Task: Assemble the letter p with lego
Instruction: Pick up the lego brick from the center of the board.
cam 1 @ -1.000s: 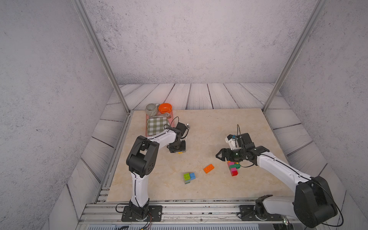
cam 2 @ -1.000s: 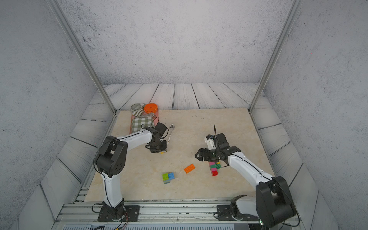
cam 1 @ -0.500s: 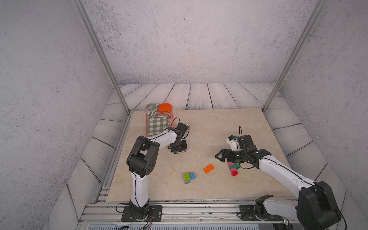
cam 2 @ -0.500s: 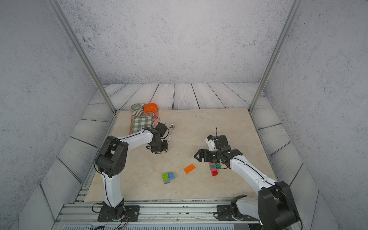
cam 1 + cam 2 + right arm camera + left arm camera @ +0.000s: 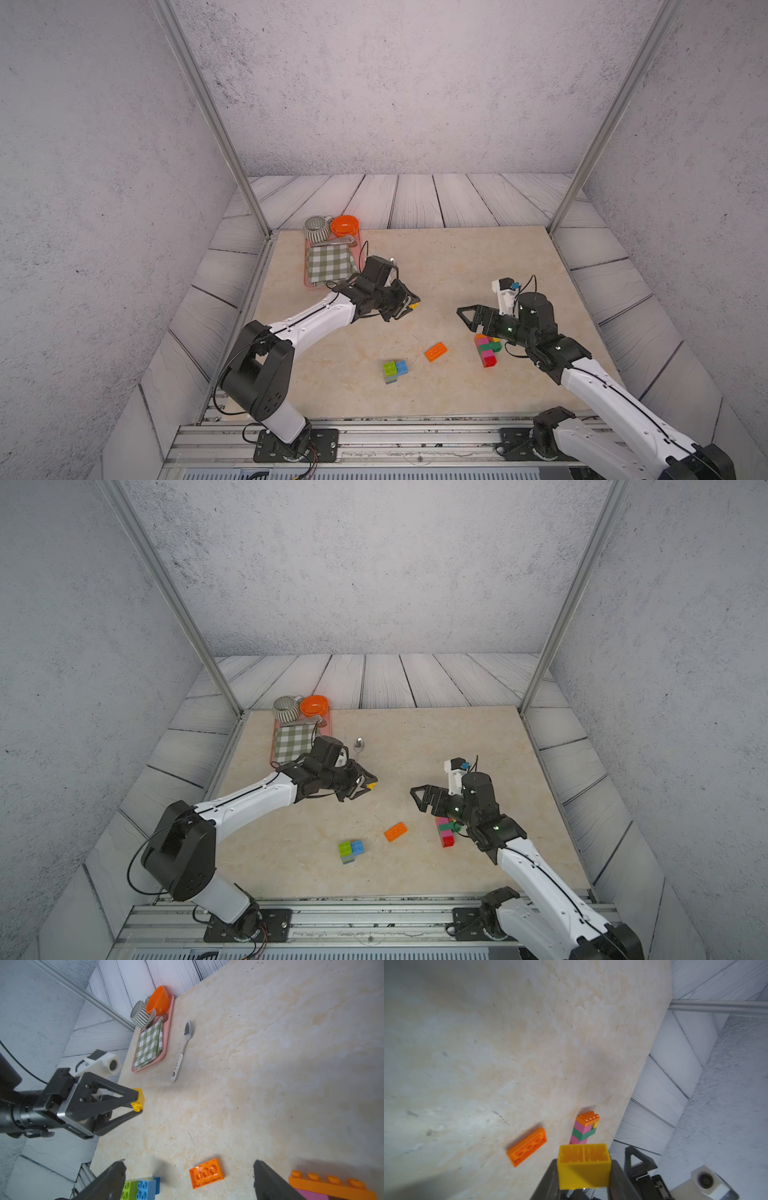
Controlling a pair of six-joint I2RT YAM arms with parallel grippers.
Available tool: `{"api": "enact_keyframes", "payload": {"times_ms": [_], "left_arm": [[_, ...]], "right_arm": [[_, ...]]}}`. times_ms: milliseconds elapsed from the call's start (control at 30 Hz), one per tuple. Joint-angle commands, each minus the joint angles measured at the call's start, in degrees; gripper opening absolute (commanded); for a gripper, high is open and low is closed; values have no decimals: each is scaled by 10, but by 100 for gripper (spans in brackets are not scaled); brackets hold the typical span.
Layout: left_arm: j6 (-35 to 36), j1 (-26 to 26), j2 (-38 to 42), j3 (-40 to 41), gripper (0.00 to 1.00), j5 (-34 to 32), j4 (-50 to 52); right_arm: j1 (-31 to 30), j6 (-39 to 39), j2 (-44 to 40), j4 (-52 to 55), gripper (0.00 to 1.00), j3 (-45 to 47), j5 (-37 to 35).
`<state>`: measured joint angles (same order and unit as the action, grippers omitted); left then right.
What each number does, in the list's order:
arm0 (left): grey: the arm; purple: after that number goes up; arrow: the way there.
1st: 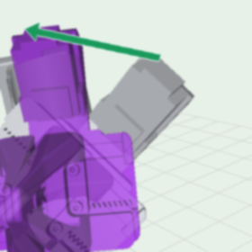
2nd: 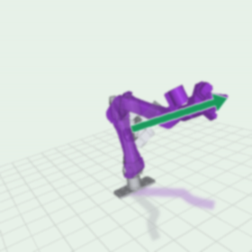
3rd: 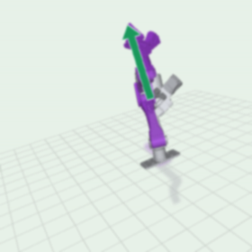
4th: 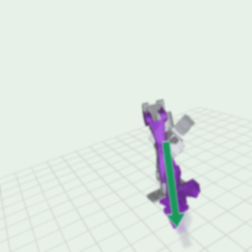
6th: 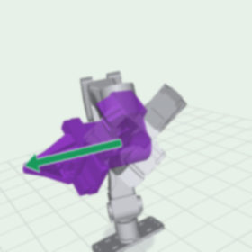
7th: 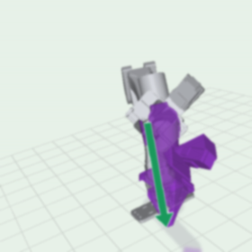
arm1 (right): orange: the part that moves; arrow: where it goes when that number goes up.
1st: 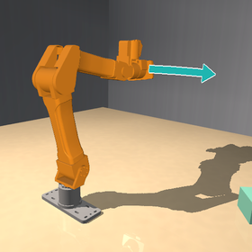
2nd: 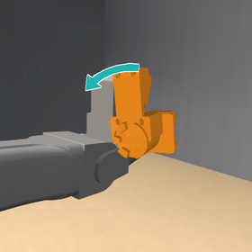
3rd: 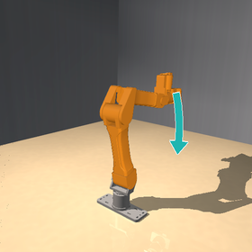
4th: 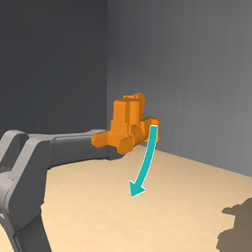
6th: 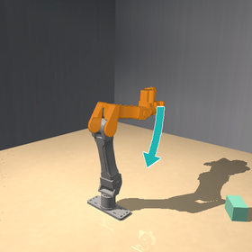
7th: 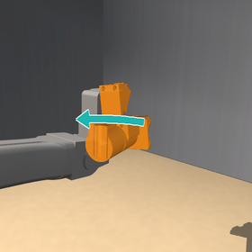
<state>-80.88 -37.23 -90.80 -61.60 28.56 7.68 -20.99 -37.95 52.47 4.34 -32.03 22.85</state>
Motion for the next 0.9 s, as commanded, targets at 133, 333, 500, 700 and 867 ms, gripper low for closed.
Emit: {"api": "enact_keyframes", "payload": {"times_ms": [133,333,500,700,867], "left_arm": [[-250,-62,34,62,17,-19,-148],[-288,-83,45,74,17,-37,-145],[-302,-87,42,74,17,-42,-149],[-304,-88,30,73,17,-39,-157],[-306,-88,27,73,17,-38,-159]], "right_arm": [[-53,-40,14,-114,71,14,18],[-114,-19,1,-73,63,8,-126],[-139,-6,34,-53,50,-13,-159],[-169,4,70,-57,46,-36,-178],[-182,7,95,-67,46,-49,-181]]}}
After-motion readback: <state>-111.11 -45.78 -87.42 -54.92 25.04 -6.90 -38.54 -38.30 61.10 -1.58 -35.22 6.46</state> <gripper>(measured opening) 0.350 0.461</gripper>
